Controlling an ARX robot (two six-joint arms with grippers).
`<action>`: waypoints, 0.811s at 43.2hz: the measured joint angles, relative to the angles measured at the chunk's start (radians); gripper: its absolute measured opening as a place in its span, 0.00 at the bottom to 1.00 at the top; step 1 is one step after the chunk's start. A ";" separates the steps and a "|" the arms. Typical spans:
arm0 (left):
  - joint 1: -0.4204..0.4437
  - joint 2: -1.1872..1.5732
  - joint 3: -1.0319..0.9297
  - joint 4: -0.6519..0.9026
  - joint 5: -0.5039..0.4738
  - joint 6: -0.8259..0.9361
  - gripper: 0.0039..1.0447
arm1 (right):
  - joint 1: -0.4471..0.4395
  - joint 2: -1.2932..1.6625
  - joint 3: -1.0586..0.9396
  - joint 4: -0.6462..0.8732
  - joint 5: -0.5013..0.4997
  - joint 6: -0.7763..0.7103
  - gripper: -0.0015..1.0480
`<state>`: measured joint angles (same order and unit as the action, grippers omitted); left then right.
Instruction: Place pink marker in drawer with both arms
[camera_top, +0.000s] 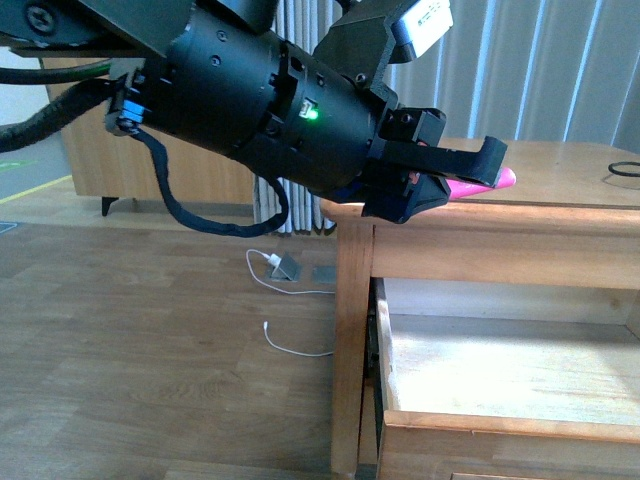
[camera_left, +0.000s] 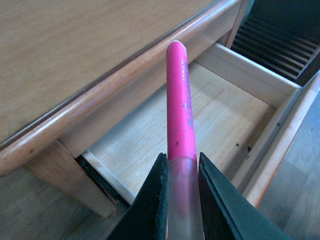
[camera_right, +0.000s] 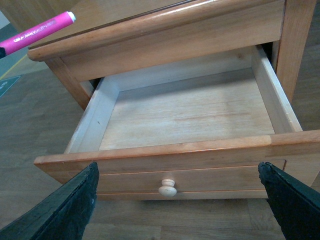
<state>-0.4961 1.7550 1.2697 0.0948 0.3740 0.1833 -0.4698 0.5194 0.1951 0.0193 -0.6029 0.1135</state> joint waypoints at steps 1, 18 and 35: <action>0.001 -0.008 -0.009 -0.006 0.011 0.013 0.13 | 0.000 0.000 0.000 0.000 0.000 0.000 0.92; -0.024 0.184 0.058 -0.043 0.009 0.112 0.13 | 0.000 0.000 0.000 0.000 0.000 0.000 0.92; -0.058 0.387 0.224 -0.052 -0.016 0.123 0.13 | 0.000 0.000 0.000 0.000 0.000 0.000 0.92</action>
<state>-0.5541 2.1422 1.4940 0.0425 0.3576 0.3061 -0.4698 0.5194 0.1951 0.0193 -0.6029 0.1135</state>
